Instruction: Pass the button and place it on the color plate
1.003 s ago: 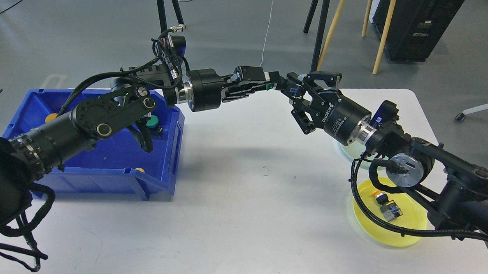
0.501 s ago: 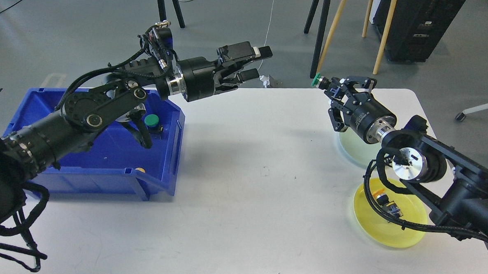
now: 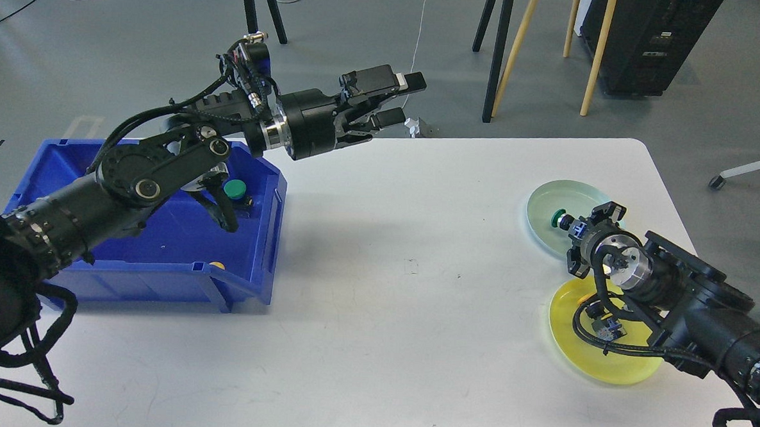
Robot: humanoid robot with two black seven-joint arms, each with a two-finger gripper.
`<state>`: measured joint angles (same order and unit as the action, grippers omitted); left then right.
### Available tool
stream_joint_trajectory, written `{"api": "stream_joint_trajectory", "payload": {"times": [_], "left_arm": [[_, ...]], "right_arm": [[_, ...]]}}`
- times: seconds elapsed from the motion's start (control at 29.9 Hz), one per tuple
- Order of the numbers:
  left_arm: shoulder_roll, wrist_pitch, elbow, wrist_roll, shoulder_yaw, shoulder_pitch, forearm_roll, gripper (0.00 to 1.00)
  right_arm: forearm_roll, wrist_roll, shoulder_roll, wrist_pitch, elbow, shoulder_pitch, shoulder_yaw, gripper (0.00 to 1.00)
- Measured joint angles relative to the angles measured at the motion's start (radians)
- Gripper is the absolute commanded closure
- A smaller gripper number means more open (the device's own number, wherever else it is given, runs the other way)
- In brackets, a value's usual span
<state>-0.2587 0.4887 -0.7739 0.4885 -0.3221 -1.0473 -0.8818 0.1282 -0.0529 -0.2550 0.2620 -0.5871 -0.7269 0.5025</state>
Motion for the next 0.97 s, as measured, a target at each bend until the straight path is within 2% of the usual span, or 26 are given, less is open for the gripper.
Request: {"api": "stream_joint_trajectory", "payload": {"times": [0.23, 0.4, 0.47, 0.53, 0.7, 0.84, 0.9, 0.97], "left_arm": [[-0.002, 0.000, -0.003, 0.000, -0.001, 0.000, 0.000, 0.08], [-0.029, 0.000, -0.002, 0.000, -0.002, 0.003, 0.031, 0.08], [-0.042, 0.000, 0.004, 0.000, -0.005, 0.003, 0.072, 0.05], [-0.069, 0.000, 0.007, 0.000, -0.013, 0.008, 0.148, 0.01], [-0.151, 0.000, 0.009, 0.000, -0.027, 0.038, 0.342, 0.00], [-0.182, 0.000, 0.007, 0.000, -0.087, 0.065, 0.417, 0.00], [-0.184, 0.000, 0.003, 0.000, -0.126, 0.088, 0.427, 0.00], [-0.184, 0.000, 0.001, 0.000, -0.160, 0.103, 0.432, 0.00]], "right_arm": [[0.005, 0.001, -0.013, -0.013, -0.029, 0.002, 0.047, 0.00], [0.005, 0.004, -0.058, -0.021, -0.151, 0.000, 0.095, 0.00], [0.003, 0.012, -0.097, -0.056, -0.233, -0.001, 0.126, 0.00], [-0.002, 0.030, -0.138, -0.135, -0.325, -0.004, 0.168, 0.00], [-0.008, 0.099, -0.242, -0.425, -0.503, -0.008, 0.259, 0.00], [-0.010, 0.171, -0.260, -0.628, -0.521, -0.019, 0.272, 0.00], [-0.010, 0.189, -0.261, -0.703, -0.517, -0.020, 0.272, 0.00], [-0.010, 0.196, -0.259, -0.735, -0.506, -0.021, 0.272, 0.00]]}}
